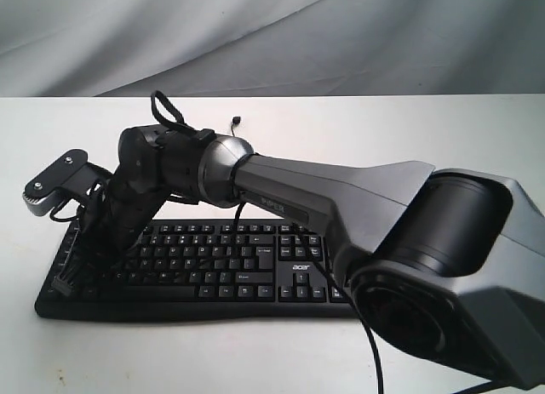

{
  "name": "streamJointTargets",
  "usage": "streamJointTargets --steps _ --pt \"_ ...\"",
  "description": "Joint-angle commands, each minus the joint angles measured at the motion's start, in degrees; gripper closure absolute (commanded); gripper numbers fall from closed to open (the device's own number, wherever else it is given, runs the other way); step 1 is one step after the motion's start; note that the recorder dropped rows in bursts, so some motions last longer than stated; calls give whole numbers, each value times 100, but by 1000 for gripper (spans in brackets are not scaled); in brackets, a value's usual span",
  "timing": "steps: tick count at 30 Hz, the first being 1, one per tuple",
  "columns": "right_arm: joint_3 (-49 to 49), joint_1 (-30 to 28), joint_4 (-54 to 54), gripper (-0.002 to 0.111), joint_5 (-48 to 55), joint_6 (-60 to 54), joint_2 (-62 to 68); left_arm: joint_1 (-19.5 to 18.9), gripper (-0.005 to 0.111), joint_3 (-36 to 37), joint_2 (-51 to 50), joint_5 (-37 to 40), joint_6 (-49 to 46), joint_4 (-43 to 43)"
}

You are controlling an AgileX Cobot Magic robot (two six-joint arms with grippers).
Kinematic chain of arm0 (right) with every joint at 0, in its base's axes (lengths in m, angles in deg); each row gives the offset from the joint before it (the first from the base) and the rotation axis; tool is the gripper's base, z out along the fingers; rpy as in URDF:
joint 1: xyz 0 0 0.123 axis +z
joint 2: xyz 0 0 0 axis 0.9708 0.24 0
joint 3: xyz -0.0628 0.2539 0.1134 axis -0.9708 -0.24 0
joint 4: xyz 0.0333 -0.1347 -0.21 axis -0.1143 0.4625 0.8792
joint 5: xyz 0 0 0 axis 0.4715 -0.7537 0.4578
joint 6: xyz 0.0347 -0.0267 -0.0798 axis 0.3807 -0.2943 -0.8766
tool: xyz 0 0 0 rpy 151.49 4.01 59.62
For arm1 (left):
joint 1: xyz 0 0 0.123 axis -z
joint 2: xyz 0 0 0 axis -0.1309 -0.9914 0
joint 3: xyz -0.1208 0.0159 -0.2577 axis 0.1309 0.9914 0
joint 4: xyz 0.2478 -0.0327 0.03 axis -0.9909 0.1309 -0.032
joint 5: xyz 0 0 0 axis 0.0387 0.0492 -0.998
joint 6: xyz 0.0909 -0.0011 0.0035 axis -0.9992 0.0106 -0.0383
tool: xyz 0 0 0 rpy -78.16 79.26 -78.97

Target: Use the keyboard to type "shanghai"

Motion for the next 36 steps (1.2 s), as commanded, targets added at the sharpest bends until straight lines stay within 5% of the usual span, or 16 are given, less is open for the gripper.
streamJointTargets --steps 1,36 --pt "43 0 85 108 -94 -49 -9 42 107 26 25 -45 45 0" --pt "43 -11 785 108 251 396 -303 42 107 26 25 -45 45 0"
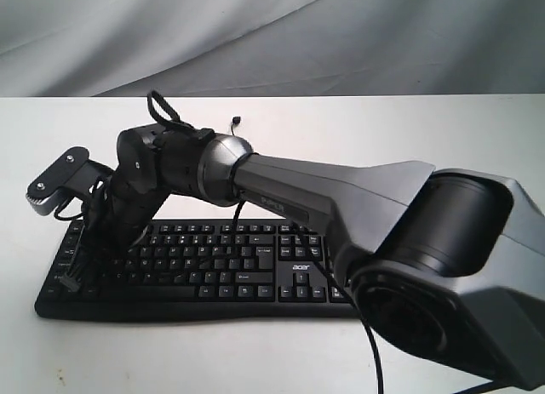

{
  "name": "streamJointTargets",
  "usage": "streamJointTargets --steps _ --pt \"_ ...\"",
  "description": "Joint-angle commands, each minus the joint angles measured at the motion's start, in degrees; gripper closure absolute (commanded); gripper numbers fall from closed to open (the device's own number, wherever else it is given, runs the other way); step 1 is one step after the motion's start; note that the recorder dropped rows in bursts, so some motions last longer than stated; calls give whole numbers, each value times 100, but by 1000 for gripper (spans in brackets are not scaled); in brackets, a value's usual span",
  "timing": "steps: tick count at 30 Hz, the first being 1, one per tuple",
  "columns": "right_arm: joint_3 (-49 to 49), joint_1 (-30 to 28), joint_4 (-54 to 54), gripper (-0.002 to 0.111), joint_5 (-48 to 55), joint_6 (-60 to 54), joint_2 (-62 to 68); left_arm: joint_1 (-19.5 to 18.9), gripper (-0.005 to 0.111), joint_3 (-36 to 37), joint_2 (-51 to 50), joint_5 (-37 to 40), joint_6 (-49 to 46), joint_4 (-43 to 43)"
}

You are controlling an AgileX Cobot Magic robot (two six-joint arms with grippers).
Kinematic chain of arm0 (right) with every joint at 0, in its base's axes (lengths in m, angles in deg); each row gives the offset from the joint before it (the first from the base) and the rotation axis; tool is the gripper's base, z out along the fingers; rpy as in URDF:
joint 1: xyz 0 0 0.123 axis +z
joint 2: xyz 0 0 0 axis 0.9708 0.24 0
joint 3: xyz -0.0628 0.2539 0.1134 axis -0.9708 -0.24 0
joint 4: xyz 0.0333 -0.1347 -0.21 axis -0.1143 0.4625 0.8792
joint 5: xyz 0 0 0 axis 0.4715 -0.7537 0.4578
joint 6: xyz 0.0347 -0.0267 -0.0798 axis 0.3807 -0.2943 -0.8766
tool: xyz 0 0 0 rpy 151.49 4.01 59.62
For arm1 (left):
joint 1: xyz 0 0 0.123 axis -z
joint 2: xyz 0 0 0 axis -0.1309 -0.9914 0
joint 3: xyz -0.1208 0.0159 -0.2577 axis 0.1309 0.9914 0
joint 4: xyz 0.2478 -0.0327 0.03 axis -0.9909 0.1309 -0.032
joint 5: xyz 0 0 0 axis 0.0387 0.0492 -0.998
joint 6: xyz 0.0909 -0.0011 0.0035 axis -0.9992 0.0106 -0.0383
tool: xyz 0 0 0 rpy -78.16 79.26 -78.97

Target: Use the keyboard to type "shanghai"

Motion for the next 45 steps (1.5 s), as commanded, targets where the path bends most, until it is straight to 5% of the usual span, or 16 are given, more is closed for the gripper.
streamJointTargets --steps 1,16,29,45 --pt "10 -35 362 108 440 354 -353 42 107 26 25 -45 45 0" --pt "-408 -275 544 108 1156 880 -902 42 107 26 25 -45 45 0" --pt "-2277 -394 210 108 -299 728 -1548 42 107 26 25 -45 45 0" --pt "-2428 -383 -69 108 -875 572 -1364 42 107 26 25 -45 45 0"
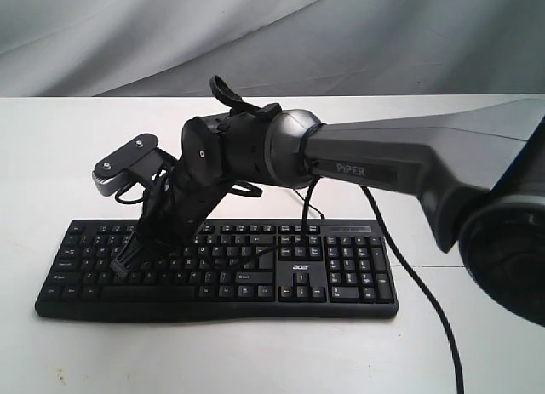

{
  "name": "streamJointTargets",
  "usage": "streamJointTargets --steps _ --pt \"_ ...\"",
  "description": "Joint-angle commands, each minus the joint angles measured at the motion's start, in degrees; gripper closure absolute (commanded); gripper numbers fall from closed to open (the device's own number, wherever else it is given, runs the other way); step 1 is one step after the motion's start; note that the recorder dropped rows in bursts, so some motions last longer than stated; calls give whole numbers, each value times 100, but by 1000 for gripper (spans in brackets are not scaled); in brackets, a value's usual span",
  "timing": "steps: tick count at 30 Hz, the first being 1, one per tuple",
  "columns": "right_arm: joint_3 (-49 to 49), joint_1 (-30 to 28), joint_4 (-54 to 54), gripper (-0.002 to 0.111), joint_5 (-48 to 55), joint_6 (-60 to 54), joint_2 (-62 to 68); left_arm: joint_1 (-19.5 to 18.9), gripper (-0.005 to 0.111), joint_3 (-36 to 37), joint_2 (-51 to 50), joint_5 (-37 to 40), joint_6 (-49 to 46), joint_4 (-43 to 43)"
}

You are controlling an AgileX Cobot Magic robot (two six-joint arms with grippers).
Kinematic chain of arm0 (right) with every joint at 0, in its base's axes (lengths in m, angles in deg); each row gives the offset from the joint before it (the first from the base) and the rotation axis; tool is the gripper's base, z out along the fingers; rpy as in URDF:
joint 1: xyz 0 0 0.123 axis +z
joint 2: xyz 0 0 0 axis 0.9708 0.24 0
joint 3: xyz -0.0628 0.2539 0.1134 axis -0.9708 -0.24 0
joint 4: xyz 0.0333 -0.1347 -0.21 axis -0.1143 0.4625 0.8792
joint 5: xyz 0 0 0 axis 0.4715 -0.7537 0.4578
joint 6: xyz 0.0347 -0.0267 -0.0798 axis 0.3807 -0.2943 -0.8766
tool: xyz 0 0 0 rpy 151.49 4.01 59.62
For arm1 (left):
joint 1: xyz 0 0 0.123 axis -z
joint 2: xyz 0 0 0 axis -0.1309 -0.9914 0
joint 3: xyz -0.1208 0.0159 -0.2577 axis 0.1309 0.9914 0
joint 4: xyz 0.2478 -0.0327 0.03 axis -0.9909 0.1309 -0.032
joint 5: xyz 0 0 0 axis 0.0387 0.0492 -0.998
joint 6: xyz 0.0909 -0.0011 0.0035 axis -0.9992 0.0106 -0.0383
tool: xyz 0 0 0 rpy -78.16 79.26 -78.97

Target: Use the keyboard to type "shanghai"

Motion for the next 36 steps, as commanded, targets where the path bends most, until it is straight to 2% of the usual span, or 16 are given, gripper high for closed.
streamJointTargets --steps 1,36 --pt "-28 -9 -59 108 11 -59 14 42 107 26 25 -45 45 0" --pt "-28 -9 -35 108 8 -59 165 42 107 26 25 -45 45 0"
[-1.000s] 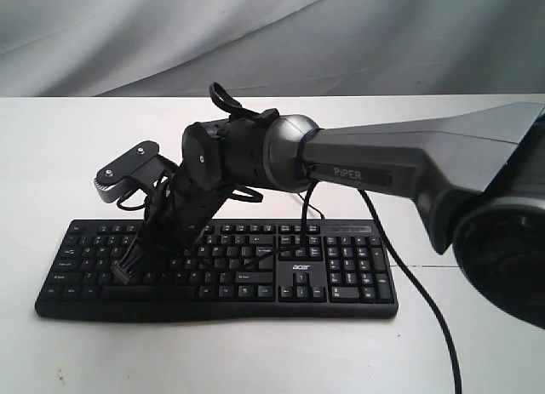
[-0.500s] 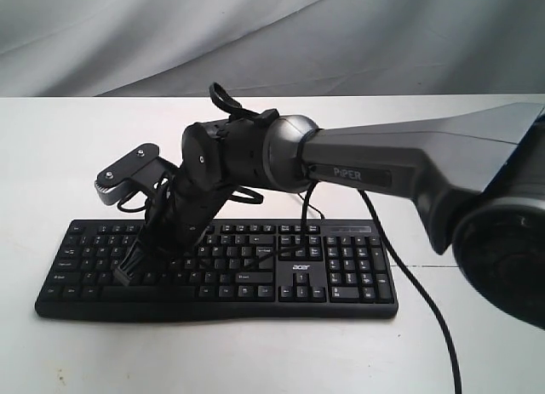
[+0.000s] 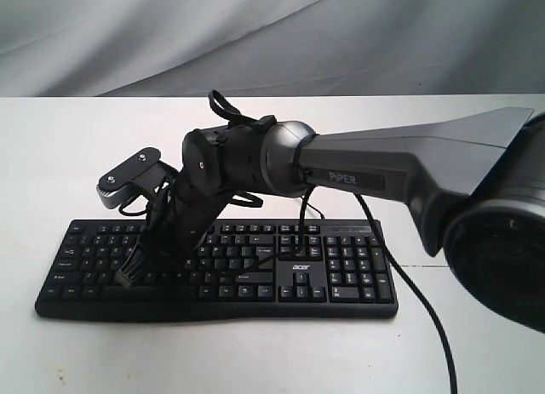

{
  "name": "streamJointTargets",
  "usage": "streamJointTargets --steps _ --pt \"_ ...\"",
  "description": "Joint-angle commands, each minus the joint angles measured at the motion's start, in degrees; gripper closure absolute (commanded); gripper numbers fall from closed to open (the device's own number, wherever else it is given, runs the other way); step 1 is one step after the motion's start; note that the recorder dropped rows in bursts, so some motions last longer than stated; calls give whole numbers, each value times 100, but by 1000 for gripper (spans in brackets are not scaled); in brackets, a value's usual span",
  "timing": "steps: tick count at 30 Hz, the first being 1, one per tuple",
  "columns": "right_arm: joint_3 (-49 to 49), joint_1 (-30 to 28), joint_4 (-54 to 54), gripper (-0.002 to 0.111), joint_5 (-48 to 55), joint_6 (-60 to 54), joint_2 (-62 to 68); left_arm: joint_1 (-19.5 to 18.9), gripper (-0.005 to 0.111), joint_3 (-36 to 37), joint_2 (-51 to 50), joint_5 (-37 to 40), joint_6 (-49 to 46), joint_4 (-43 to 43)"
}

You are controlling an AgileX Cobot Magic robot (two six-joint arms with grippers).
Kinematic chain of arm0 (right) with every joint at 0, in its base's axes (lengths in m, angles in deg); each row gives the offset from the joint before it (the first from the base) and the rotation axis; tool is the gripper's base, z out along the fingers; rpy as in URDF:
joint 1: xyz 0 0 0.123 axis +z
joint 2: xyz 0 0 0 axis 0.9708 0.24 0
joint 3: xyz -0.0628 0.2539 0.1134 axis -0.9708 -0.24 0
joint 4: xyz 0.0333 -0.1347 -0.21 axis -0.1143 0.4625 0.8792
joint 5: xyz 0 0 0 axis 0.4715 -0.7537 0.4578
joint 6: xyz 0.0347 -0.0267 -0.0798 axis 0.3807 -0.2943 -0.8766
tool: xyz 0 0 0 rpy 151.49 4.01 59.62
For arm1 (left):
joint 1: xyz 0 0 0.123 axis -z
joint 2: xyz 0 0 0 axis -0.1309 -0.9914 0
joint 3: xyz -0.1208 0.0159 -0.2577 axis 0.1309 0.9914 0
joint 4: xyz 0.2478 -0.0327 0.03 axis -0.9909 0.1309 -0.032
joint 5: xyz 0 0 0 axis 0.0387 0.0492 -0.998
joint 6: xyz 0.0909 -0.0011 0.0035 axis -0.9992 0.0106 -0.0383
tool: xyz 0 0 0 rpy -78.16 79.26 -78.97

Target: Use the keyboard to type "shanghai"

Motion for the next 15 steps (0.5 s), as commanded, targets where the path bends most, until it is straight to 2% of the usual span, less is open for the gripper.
streamJointTargets --steps 1,15 --pt "-8 -9 1 108 -51 -35 12 42 107 26 25 -45 45 0" --pt "-8 38 83 108 -14 -14 52 42 107 26 25 -45 45 0"
